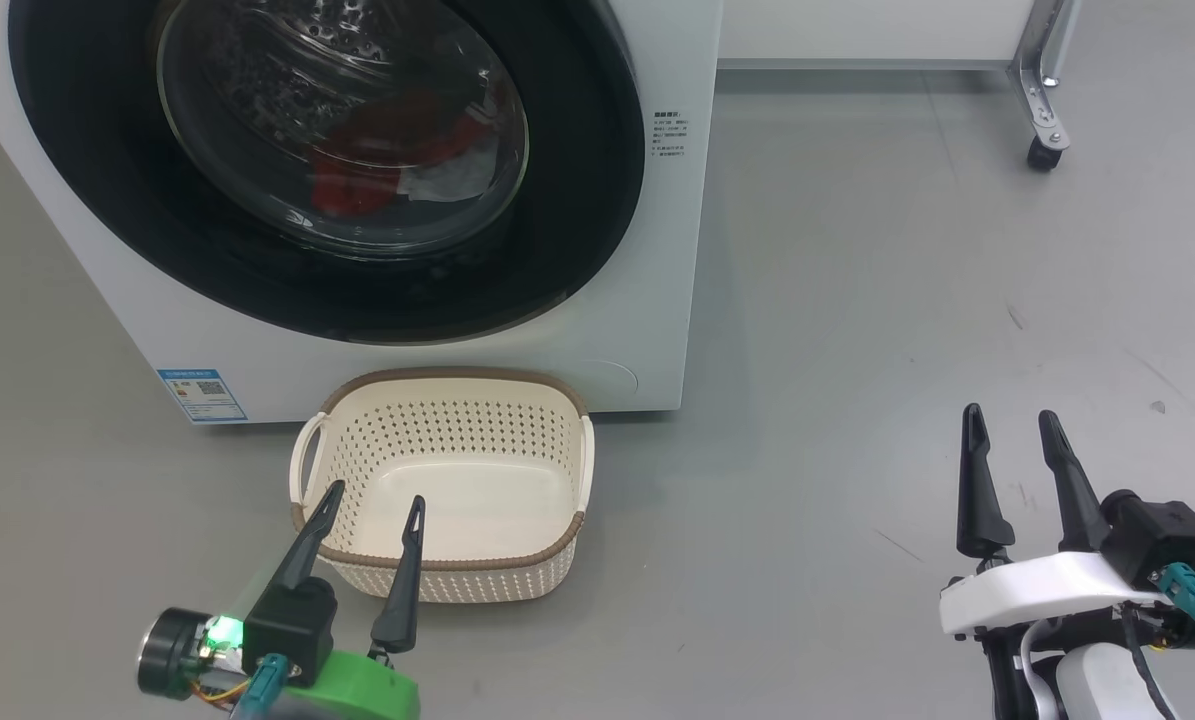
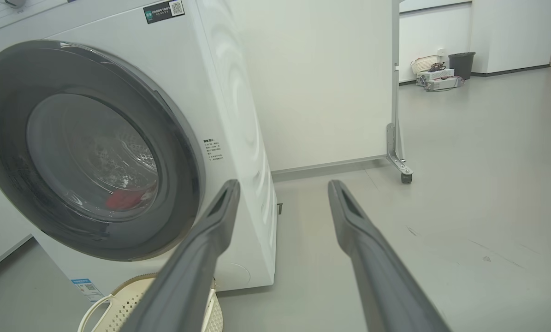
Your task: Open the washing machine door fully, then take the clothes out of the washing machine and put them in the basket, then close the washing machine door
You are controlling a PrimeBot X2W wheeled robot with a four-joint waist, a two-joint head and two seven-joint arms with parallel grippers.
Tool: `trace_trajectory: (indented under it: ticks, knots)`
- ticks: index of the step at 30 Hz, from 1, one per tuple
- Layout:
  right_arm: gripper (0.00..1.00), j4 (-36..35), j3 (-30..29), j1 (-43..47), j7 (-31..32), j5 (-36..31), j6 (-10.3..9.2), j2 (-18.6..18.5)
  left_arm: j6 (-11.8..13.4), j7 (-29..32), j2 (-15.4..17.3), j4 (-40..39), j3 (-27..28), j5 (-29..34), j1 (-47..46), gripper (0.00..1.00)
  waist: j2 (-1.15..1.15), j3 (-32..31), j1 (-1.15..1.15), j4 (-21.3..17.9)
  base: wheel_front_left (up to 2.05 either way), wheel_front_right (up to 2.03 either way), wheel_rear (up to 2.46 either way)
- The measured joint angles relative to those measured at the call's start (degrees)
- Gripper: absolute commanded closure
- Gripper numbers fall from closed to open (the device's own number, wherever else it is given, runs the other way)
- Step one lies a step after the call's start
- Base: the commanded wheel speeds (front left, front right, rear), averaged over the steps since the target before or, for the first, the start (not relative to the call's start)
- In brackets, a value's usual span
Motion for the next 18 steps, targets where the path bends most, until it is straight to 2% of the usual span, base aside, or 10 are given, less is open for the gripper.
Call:
trace_trajectory:
  ticks: [12,18]
  knots:
    - [0.0,2.78,0.27,-0.02,0.37,0.31,-0.9,0.2,2.93,-0.14,0.04,5.08,-0.04,-6.61,0.02,0.0,0.0,0.33,0.0,-0.04,0.0,0.0,0.0]
    - [0.0,4.33,0.48,-0.03,1.37,0.31,-0.97,0.19,3.47,-0.14,0.07,6.15,-0.09,-7.16,-0.07,0.0,0.0,0.43,0.0,-0.04,0.0,0.0,0.0]
